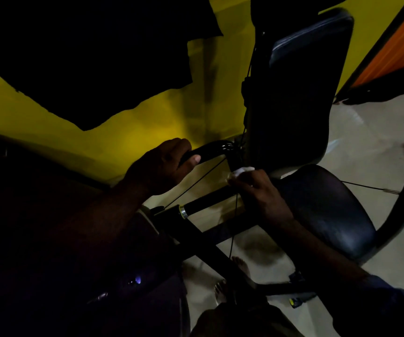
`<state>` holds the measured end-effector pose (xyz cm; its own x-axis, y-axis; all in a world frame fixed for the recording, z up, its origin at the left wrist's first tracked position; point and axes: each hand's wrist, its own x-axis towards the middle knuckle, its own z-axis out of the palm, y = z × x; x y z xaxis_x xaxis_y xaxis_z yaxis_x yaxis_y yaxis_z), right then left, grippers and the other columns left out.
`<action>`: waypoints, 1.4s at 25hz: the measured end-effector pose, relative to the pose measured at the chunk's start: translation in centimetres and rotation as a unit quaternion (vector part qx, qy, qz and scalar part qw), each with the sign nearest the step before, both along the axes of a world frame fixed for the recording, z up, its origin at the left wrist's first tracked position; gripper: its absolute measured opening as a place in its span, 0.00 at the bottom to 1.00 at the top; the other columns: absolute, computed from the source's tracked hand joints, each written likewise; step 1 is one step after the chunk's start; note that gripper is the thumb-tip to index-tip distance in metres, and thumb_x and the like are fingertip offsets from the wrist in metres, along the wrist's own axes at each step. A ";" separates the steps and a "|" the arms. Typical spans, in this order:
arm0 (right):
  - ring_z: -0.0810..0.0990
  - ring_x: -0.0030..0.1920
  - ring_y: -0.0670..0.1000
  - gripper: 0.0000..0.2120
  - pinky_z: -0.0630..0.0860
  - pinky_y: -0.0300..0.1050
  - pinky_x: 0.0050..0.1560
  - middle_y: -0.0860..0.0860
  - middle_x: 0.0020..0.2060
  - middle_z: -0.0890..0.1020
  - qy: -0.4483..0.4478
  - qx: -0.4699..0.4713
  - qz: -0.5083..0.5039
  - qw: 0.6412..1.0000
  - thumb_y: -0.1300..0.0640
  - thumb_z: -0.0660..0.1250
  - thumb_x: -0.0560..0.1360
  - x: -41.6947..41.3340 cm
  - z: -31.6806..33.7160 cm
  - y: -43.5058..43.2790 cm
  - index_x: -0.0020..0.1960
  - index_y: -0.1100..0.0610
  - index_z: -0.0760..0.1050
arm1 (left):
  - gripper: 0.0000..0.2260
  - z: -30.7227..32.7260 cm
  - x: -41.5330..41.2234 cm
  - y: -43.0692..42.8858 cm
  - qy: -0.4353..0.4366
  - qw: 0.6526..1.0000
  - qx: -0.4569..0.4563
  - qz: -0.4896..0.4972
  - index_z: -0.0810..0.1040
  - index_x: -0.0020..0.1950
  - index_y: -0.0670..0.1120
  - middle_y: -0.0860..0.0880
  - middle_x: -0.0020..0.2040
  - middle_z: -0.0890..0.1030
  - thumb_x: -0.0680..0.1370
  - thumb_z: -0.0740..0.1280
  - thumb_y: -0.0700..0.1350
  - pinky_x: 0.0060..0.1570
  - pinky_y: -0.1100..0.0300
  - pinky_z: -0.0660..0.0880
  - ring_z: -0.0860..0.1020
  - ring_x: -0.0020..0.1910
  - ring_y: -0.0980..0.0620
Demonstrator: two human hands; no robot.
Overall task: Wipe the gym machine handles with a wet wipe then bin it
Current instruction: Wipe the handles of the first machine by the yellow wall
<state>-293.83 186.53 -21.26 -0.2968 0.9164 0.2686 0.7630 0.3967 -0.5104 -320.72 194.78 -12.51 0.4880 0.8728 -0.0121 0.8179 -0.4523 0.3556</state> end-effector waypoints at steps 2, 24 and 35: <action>0.77 0.61 0.56 0.15 0.76 0.55 0.62 0.57 0.61 0.79 0.042 0.011 -0.031 0.999 0.48 0.67 0.83 -1.3 1.7 1.1 0.65 0.54 0.79 | 0.16 -0.1 0.0 -0.1 -0.010 1.000 0.012 -0.005 0.69 0.51 0.51 0.55 0.45 0.70 0.82 0.54 0.63 0.39 0.53 0.72 0.69 0.43 0.53; 0.73 0.65 0.57 0.21 0.78 0.56 0.58 0.59 0.64 0.76 -0.023 -0.011 -0.033 0.999 0.68 0.64 0.78 -2.6 -1.2 -1.7 0.69 0.56 0.76 | 0.18 -1.0 -0.5 0.3 -0.019 0.999 0.037 -0.023 0.69 0.54 0.49 0.52 0.47 0.72 0.81 0.54 0.63 0.40 0.51 0.75 0.73 0.44 0.47; 0.78 0.60 0.60 0.19 0.81 0.55 0.57 0.58 0.61 0.76 0.028 -0.041 -0.035 0.998 0.65 0.64 0.80 -2.6 -1.5 -1.4 0.68 0.52 0.77 | 0.18 -0.7 -0.4 0.4 -0.007 1.000 0.023 -0.018 0.67 0.51 0.51 0.52 0.45 0.71 0.80 0.52 0.65 0.39 0.49 0.75 0.72 0.43 0.47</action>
<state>-296.46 185.17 -22.79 -0.2177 0.9541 0.2056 0.7566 0.2981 -0.5820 -321.12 195.19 -13.24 0.5189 0.8542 0.0336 0.7962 -0.4973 0.3446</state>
